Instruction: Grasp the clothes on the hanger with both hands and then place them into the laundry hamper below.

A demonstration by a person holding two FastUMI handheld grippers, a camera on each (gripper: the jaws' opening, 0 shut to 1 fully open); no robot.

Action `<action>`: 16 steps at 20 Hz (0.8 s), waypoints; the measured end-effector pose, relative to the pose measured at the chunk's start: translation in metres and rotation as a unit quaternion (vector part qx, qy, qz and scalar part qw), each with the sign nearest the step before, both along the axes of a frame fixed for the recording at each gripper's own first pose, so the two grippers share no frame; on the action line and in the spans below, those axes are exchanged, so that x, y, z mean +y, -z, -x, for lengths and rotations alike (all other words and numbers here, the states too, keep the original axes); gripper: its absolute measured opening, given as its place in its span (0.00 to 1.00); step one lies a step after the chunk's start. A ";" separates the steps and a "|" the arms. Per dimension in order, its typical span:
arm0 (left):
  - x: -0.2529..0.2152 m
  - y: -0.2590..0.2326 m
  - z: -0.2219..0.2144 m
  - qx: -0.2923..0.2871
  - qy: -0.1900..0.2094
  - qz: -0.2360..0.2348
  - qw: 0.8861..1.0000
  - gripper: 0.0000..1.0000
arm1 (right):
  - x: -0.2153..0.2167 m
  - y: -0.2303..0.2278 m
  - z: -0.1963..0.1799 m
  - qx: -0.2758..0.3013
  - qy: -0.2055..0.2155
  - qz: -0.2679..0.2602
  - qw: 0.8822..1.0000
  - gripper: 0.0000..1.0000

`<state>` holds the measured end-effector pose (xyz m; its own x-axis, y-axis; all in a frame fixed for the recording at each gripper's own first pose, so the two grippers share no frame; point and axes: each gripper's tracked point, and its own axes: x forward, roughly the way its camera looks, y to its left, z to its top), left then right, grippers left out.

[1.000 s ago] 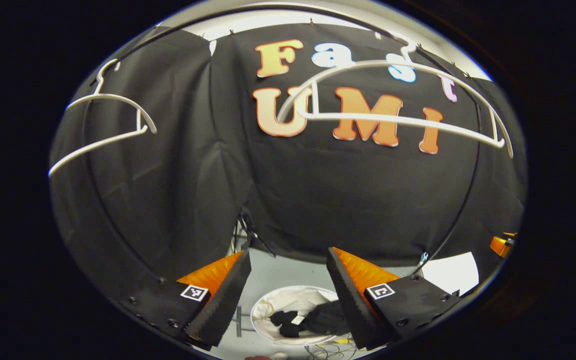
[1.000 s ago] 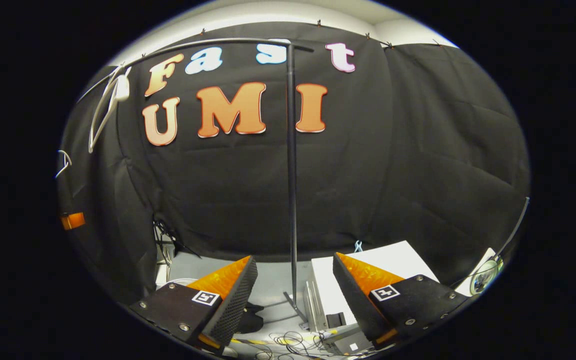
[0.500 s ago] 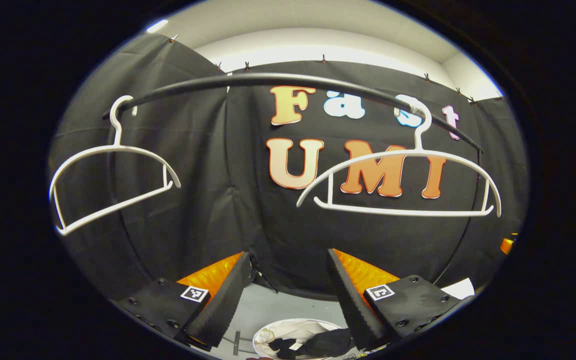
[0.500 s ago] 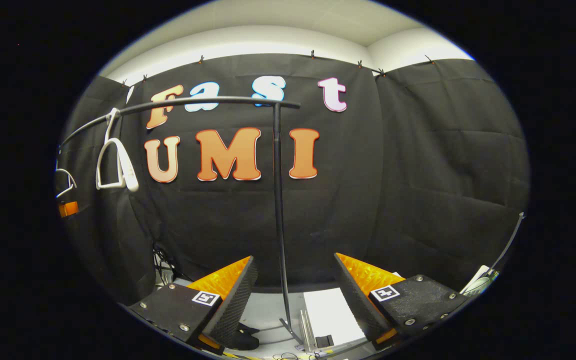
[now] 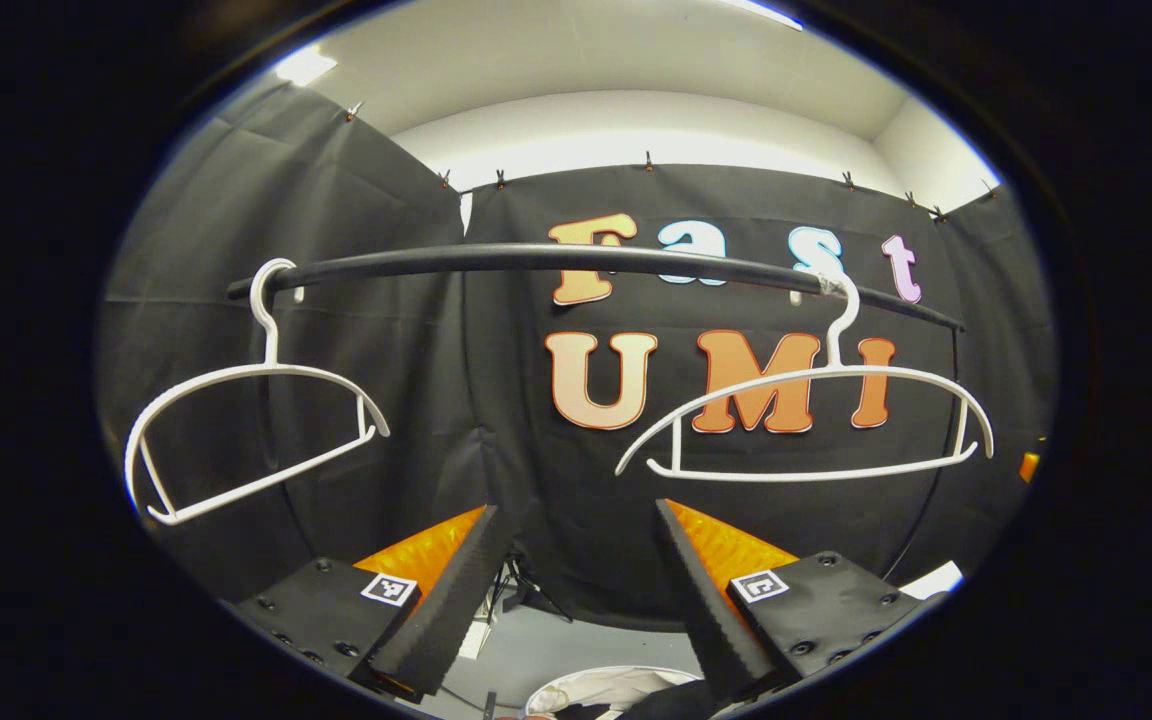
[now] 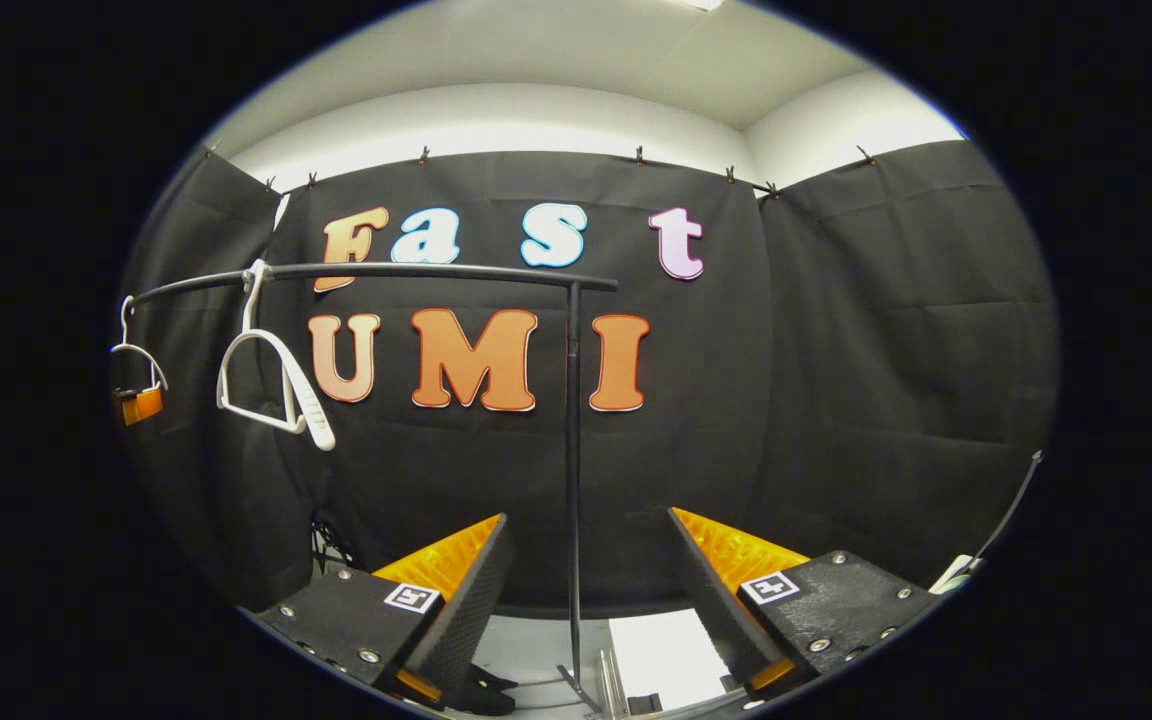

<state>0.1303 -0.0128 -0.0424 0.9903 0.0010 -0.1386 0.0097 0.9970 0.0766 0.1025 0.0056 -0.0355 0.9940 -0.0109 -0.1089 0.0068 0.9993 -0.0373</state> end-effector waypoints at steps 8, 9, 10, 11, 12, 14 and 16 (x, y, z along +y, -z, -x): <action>0.021 0.002 0.005 0.007 -0.017 0.010 1.000 0.96 | 0.013 0.000 0.000 -0.004 -0.014 -0.022 1.000 0.94; 0.022 0.001 0.005 0.006 -0.017 0.013 1.000 0.96 | 0.013 0.000 0.000 -0.004 -0.013 -0.022 1.000 0.94; 0.023 0.002 0.005 0.005 -0.017 0.014 1.000 0.96 | 0.013 0.001 0.000 -0.004 -0.014 -0.023 1.000 0.94; 0.023 0.001 0.005 0.005 -0.016 0.013 1.000 0.96 | 0.013 0.002 0.000 -0.003 -0.014 -0.024 1.000 0.94; 0.024 0.001 0.005 0.004 -0.016 0.012 1.000 0.96 | 0.014 0.002 0.000 -0.002 -0.014 -0.026 1.000 0.94; 0.022 0.003 0.004 0.005 -0.014 0.014 1.000 0.96 | 0.015 0.004 -0.001 0.000 -0.015 -0.031 0.999 0.94; 0.021 0.006 0.004 0.010 -0.012 0.019 1.000 0.96 | 0.012 0.007 -0.003 0.001 -0.013 -0.032 0.999 0.94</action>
<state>0.1260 0.0084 -0.0486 0.9870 0.0198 -0.1596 -0.0136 0.9991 0.0395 0.1056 0.0175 -0.0420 0.9936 0.0228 -0.1110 -0.0199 0.9994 0.0273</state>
